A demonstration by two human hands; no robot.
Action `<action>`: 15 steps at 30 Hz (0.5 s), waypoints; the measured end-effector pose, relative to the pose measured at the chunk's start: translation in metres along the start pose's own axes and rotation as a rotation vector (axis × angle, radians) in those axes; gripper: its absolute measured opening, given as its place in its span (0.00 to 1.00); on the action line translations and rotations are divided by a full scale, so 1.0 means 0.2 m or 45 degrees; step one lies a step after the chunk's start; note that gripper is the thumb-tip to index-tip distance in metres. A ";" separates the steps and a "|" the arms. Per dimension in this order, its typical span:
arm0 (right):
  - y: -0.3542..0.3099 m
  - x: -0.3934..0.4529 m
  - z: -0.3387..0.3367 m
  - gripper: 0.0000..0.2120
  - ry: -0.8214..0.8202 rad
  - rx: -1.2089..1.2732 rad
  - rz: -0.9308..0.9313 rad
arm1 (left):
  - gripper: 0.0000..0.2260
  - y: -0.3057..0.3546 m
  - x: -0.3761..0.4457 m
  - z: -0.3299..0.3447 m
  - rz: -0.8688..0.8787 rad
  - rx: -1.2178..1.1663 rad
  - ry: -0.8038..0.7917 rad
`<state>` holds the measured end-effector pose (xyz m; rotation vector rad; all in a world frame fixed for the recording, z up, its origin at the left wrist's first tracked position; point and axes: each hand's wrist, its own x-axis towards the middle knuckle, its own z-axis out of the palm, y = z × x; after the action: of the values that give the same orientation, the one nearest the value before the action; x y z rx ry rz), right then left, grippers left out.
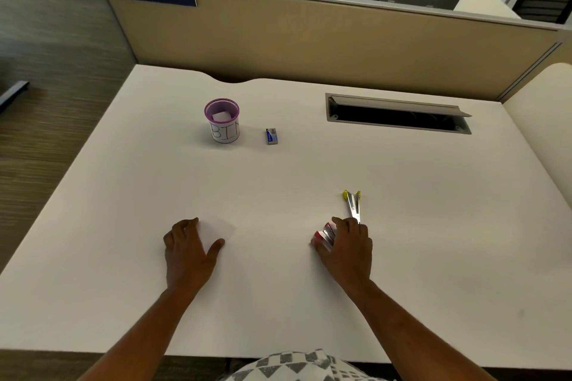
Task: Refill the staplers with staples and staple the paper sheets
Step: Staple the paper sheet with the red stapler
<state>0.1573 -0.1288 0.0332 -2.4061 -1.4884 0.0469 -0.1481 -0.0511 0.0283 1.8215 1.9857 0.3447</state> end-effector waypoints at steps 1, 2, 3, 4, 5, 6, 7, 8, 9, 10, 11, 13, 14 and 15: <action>-0.01 -0.01 0.00 0.25 0.018 0.007 -0.012 | 0.34 0.00 0.00 0.00 0.003 0.023 0.002; -0.01 -0.02 0.00 0.26 0.026 0.024 -0.023 | 0.34 0.01 0.00 0.00 0.007 0.040 0.007; -0.02 -0.03 0.00 0.26 0.032 0.049 -0.034 | 0.33 0.01 0.00 0.01 0.013 0.050 0.015; -0.02 -0.04 0.00 0.26 0.041 0.080 -0.044 | 0.32 0.02 0.00 0.01 0.019 0.051 0.027; -0.03 -0.04 -0.01 0.26 0.053 0.110 -0.049 | 0.29 0.03 0.00 0.02 0.028 0.043 0.043; -0.04 -0.05 -0.01 0.26 0.063 0.137 -0.053 | 0.27 0.03 0.00 0.02 0.039 0.025 0.061; -0.04 -0.06 -0.02 0.26 0.071 0.159 -0.056 | 0.24 0.04 0.00 0.03 0.051 0.001 0.080; -0.05 -0.06 -0.03 0.26 0.077 0.182 -0.062 | 0.21 0.04 0.01 0.03 0.066 -0.025 0.098; -0.06 -0.07 -0.04 0.25 0.083 0.209 -0.073 | 0.18 0.05 0.01 0.04 0.085 -0.053 0.112; -0.07 -0.07 -0.05 0.24 0.089 0.244 -0.085 | 0.15 0.06 0.01 0.04 0.113 -0.081 0.123; -0.08 -0.07 -0.07 0.24 0.094 0.294 -0.100 | 0.12 0.07 0.01 0.04 0.148 -0.113 0.123; -0.11 -0.07 -0.10 0.22 0.089 0.461 -0.133 | 0.08 0.14 0.00 0.03 0.197 -0.223 0.053; -0.12 -0.07 -0.12 0.21 0.066 0.568 -0.147 | 0.06 0.18 0.00 0.02 0.187 -0.311 -0.018; -0.13 -0.06 -0.14 0.20 0.027 0.671 -0.151 | 0.05 0.23 -0.01 0.02 0.159 -0.411 -0.110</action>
<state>0.1339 -0.1351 0.0657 -1.8913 -1.3925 0.3411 -0.1058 -0.0486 0.0457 1.7242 1.6523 0.5782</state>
